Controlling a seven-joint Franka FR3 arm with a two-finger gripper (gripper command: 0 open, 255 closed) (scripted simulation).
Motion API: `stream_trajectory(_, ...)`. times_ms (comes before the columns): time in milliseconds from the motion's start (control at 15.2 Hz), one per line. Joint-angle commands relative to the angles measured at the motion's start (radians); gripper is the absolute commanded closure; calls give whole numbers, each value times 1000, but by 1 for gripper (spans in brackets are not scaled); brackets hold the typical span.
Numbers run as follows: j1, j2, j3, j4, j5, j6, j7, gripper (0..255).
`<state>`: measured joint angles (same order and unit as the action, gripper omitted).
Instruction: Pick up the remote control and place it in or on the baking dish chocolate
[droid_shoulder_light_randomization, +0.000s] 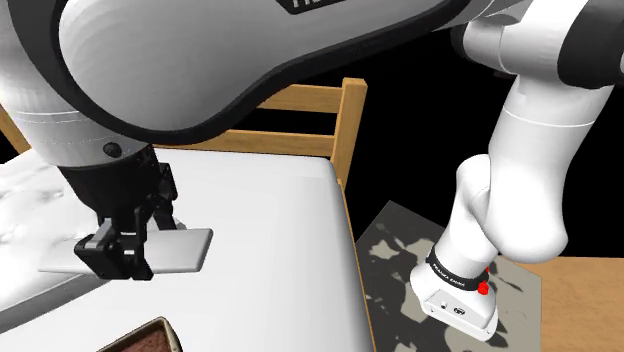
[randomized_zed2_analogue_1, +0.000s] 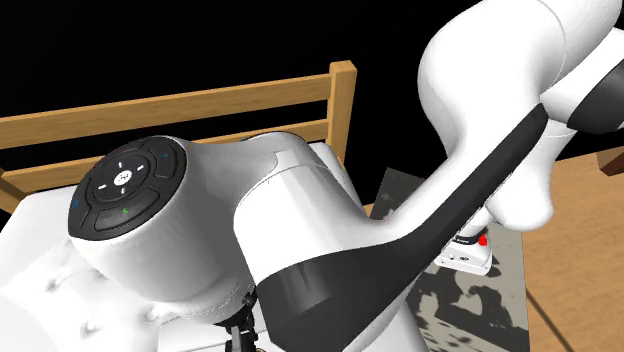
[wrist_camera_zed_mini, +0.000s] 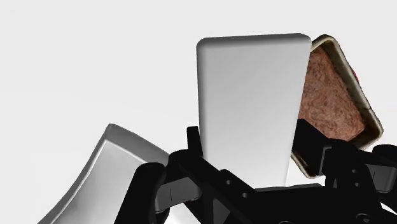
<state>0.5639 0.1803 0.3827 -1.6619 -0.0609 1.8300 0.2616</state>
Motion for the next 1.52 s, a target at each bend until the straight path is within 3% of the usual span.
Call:
stream_trajectory(0,31,19,18,24,-11,-7,50,255)
stream_trajectory(462,154,122,70,155,-65,-48,224,255)
stream_trajectory(1452,150,148,61,-4,-81,133,235,255)
